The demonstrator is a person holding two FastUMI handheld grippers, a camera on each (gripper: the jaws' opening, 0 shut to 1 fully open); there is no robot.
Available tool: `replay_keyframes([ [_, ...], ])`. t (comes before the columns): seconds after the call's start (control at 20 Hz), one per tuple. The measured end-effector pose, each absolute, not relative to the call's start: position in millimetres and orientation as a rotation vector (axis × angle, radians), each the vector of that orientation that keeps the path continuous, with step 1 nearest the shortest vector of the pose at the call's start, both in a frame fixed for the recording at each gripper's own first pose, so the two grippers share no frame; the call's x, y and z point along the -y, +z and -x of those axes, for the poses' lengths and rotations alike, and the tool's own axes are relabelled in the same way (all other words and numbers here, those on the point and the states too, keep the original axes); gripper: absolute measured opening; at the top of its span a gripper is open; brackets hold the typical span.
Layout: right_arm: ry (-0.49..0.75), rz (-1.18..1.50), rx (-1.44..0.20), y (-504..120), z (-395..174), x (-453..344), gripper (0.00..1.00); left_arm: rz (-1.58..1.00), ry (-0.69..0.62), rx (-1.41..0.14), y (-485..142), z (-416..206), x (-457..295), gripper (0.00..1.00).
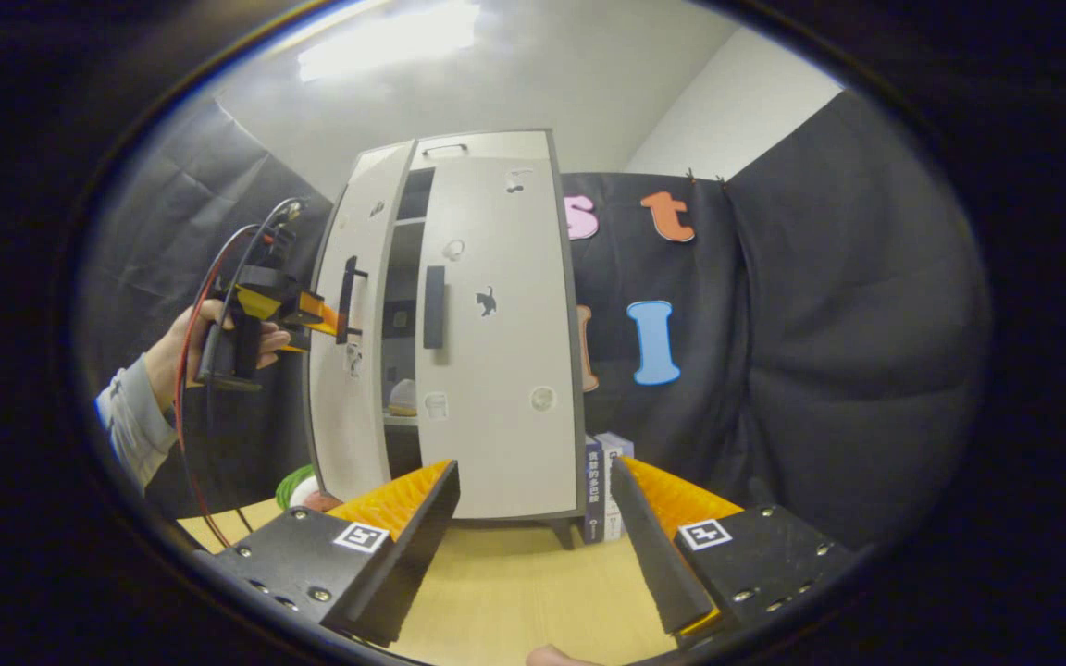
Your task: Grab one shoe with the right hand and put it into the shoe cabinet, grab the other shoe with the left hand and put it into the shoe cabinet; then close the right door with the right hand and the left door with the left hand.
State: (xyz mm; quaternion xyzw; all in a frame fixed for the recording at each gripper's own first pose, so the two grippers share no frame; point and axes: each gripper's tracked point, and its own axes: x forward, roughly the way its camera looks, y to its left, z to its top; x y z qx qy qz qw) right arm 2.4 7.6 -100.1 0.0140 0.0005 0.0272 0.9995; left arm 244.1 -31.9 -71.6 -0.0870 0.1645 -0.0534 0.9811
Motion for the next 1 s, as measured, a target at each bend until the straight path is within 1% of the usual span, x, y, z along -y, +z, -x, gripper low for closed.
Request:
replay_keyframes([
  [0.05, 0.049, -0.030, -0.005, -101, -1, -4, 0.98, 0.171, -0.100, -0.323, -74, -243, 35, 0.93],
  [0.1, 0.044, -0.032, -0.010, -103, -1, 0, 0.98, 0.171, -0.095, -0.314, -71, -244, 34, 0.93],
  [0.15, 0.038, -0.036, -0.015, -104, -2, 3, 0.98, 0.169, -0.094, -0.306, -70, -244, 34, 0.89],
  [0.2, 0.032, -0.042, -0.019, -104, -3, 7, 0.98, 0.171, -0.101, -0.311, -72, -242, 36, 0.94],
  [0.3, 0.017, -0.054, -0.022, -104, -2, 14, 0.98, 0.185, -0.119, -0.315, -73, -231, 36, 0.94],
  [0.55, -0.024, -0.067, -0.020, -102, -2, 25, 0.98, 0.138, -0.155, -0.219, -53, -179, 31, 0.94],
  [0.7, -0.049, -0.051, -0.032, -104, 1, 26, 0.98, 0.074, -0.165, -0.203, -47, -142, 28, 0.94],
  [0.8, -0.040, -0.076, -0.030, -102, 2, 19, 0.98, 0.065, -0.178, -0.193, -44, -116, 27, 0.95],
  [0.9, -0.021, -0.089, -0.029, -99, 4, 11, 0.98, 0.038, -0.183, -0.190, -50, -90, 27, 0.95],
  [1.0, 0.002, -0.084, -0.031, -96, 5, 1, 0.98, -0.017, -0.154, -0.199, -63, -64, 21, 0.95],
])
